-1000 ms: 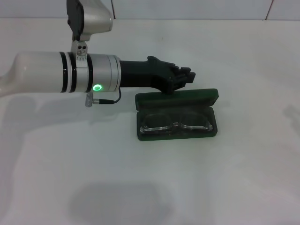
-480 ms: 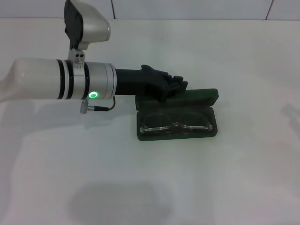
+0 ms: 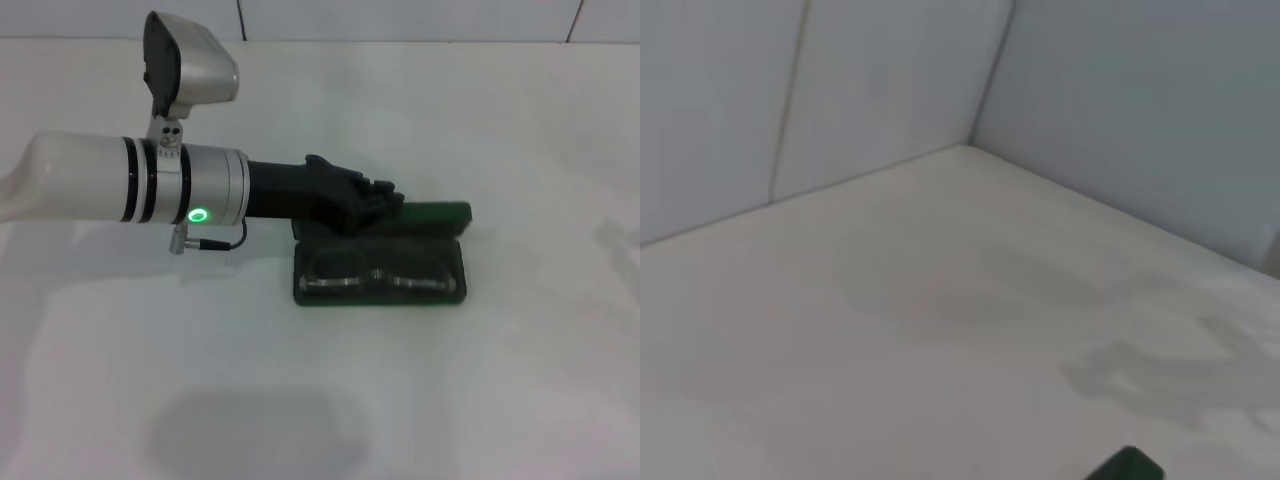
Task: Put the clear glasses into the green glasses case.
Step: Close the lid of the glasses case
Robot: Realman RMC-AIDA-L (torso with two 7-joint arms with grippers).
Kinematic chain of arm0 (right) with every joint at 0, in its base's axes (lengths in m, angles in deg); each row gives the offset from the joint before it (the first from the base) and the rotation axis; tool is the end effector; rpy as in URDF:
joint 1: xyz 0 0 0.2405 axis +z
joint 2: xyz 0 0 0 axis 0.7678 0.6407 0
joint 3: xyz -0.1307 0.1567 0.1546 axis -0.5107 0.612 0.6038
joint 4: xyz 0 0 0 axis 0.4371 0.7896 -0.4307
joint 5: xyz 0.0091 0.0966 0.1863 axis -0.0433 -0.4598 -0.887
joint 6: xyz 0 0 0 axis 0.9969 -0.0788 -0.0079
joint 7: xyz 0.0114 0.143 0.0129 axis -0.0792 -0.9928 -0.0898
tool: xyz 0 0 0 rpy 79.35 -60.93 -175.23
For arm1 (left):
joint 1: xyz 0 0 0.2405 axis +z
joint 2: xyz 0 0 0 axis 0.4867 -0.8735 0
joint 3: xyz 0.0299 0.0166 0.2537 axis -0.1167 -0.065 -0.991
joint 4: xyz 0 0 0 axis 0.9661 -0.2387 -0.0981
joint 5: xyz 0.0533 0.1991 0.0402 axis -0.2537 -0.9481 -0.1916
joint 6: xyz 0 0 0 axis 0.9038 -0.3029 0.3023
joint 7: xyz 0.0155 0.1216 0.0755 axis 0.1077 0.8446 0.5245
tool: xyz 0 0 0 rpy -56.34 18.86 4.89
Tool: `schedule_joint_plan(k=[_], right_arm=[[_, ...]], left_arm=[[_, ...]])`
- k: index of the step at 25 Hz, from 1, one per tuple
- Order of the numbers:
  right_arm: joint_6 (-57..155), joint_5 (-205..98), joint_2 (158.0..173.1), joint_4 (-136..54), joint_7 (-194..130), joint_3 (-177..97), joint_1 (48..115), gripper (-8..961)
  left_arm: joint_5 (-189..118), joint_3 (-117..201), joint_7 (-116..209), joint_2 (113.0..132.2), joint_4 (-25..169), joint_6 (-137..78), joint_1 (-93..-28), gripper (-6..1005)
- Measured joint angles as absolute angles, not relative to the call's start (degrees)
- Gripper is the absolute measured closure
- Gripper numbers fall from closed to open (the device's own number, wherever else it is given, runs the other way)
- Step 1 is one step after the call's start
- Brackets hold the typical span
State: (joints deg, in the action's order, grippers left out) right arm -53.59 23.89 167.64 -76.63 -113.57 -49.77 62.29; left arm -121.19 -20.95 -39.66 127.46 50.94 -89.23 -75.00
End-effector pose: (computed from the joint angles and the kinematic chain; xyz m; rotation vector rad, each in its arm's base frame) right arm 0.3274 0.2311 0.1292 -2.0834 0.7008 1.3049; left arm -0.1826 0.3738 -0.0898 -2.8751 -0.6885 -0.5474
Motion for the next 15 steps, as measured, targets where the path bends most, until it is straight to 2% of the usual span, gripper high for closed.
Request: schedule_joint_plan(k=[15], right_arm=[[-53.5,24.1,167.64,-75.9,-113.4,-49.8,62.5,810]], left_arm=[[-122.8,-20.9,-39.0,127.38,50.5,-92.3,-74.2,854]])
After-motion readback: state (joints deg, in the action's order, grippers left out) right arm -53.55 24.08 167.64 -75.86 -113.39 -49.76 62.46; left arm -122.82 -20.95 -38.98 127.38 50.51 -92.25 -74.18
